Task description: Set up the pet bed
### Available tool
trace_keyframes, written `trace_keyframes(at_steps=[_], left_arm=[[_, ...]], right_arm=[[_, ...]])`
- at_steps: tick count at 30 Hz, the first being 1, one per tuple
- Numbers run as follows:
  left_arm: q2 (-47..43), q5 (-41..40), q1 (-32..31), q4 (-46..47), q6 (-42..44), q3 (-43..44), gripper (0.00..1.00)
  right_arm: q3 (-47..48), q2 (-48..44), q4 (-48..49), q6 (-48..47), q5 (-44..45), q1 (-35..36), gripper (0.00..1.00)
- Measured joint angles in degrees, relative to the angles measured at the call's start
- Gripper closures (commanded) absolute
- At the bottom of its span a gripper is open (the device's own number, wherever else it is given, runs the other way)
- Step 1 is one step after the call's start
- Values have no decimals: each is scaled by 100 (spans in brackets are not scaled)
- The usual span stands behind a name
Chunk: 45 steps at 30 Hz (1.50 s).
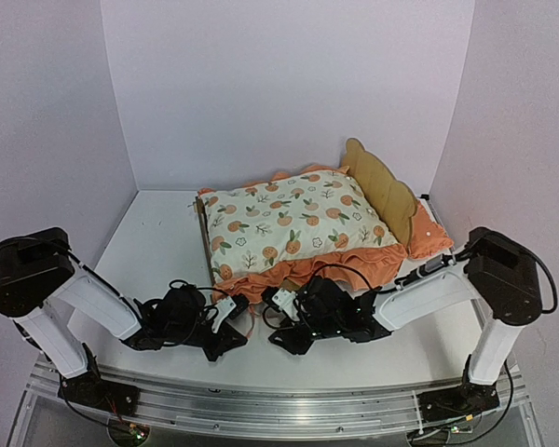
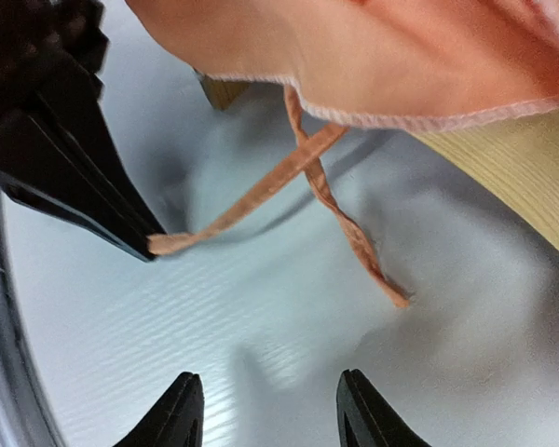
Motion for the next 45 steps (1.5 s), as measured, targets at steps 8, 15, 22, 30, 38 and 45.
trace_keyframes(at_steps=[8,15,22,30,38,45], left_arm=[[-83,-234,21,-62,184,-24,100],[-104,-273,21,-62,249,-35,100],[-169,-479,21,-61,278,-35,100],[-205,-482,27,-185,390,-22,100],[-45,-263,27,-404,231,88,83],[-198,-299,34,-639,505,138,63]], right_arm=[[607,808,-103,-1293,256,-445,42],[938,1153,103,-1573,-20,-721,60],[921,1255,315,-1542,-577,-728,99],[732,910,-222,-1282,-1128,-646,100],[709,335,-729,-740,-1627,-440,100],[718,267,-861,-209,-1720,-444,100]])
